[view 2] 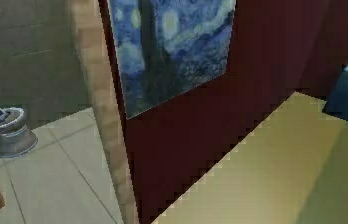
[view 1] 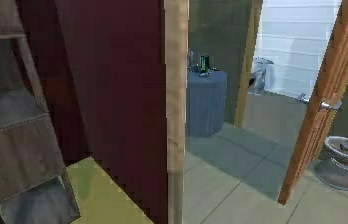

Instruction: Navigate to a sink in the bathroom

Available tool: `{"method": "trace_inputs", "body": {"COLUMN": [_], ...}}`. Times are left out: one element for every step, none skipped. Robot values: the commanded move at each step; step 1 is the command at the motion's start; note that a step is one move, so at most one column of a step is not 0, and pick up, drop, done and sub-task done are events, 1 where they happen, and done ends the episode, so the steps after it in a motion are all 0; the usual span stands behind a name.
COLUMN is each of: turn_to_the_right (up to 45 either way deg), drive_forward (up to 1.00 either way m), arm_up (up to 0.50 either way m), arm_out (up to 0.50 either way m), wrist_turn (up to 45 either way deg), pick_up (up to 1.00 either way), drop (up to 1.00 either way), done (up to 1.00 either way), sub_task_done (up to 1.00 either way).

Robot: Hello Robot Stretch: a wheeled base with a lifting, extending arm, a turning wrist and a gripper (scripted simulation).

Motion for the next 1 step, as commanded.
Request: {"method": "trace_inputs", "body": {"turn_to_the_right": [33.0], "drive_forward": [0.0], "arm_up": [0.0], "arm_out": [0.0], "wrist_turn": [0.0], "pick_up": [0.0], "drop": [0.0], "done": [0.0], "sub_task_done": [0.0]}}
